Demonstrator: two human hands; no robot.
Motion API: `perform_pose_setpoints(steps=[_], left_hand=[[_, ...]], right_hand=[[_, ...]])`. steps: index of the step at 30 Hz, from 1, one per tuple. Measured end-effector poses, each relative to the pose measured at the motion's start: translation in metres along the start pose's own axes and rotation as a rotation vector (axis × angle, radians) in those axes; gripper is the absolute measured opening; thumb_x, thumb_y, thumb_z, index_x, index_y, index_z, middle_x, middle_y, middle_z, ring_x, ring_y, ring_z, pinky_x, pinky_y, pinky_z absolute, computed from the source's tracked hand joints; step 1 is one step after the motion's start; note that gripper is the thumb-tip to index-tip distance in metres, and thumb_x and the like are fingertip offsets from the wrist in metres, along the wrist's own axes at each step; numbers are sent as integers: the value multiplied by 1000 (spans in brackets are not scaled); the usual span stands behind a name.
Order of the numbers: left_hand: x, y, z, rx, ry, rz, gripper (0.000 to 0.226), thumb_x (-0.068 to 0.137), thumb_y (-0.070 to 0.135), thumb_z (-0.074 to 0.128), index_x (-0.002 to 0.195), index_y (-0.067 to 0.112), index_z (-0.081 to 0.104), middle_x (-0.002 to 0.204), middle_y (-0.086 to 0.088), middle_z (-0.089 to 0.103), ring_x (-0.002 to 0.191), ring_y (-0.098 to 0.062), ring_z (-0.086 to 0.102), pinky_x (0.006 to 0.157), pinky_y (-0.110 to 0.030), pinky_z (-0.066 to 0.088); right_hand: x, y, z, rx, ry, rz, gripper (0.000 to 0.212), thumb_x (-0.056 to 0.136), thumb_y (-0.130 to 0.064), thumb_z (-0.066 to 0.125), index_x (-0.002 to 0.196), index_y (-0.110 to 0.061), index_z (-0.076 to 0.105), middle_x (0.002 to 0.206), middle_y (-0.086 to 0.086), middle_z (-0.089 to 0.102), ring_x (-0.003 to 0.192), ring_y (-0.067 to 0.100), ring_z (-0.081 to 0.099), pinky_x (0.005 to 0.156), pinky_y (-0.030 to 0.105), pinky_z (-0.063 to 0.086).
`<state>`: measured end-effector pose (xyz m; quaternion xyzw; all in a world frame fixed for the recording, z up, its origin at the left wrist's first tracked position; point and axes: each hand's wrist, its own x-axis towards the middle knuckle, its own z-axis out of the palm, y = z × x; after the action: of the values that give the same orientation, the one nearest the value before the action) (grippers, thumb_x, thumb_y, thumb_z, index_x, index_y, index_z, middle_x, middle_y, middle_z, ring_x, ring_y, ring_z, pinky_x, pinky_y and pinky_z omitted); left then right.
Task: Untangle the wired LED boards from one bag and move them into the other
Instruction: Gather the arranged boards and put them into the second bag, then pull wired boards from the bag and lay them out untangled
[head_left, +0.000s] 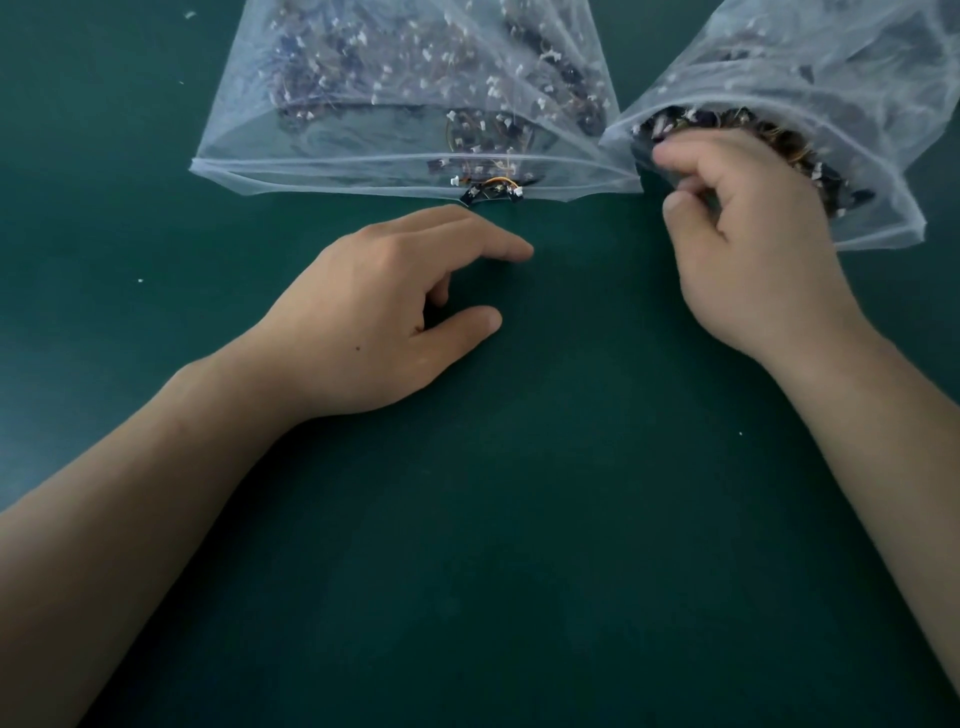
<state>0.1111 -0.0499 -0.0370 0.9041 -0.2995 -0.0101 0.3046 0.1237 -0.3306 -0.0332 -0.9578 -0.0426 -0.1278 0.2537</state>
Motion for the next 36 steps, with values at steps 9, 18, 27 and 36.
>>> perform_pose_setpoints(steps=[9,18,27,36], left_hand=[[0,-1,0,2,0,0,42,93,38,64,134,39,60,121,22,59,83,-3,54,72,-25,42],[0,0,0,-39,62,34,37,95,25,67,131,28,66,116,13,64,79,-11,55,71,-22,43],[3,1,-1,205,127,-63,44,96,39,57,138,26,63,138,10,60,131,-24,49,113,-39,32],[20,8,7,318,122,-236,60,98,52,50,152,24,46,155,5,46,145,-23,34,114,-38,16]], right_hand=[[0,-1,0,-33,-15,120,57,101,-32,60,153,-13,48,154,1,44,142,18,42,116,26,31],[-6,-9,-2,44,90,-30,31,99,-21,62,128,-14,67,137,-2,56,117,15,60,98,26,50],[-12,-17,3,166,19,-330,16,93,-1,63,98,-10,76,101,1,73,96,16,69,91,34,54],[-9,-51,24,109,-182,-424,31,97,-12,63,127,-7,71,131,4,69,122,20,64,105,37,50]])
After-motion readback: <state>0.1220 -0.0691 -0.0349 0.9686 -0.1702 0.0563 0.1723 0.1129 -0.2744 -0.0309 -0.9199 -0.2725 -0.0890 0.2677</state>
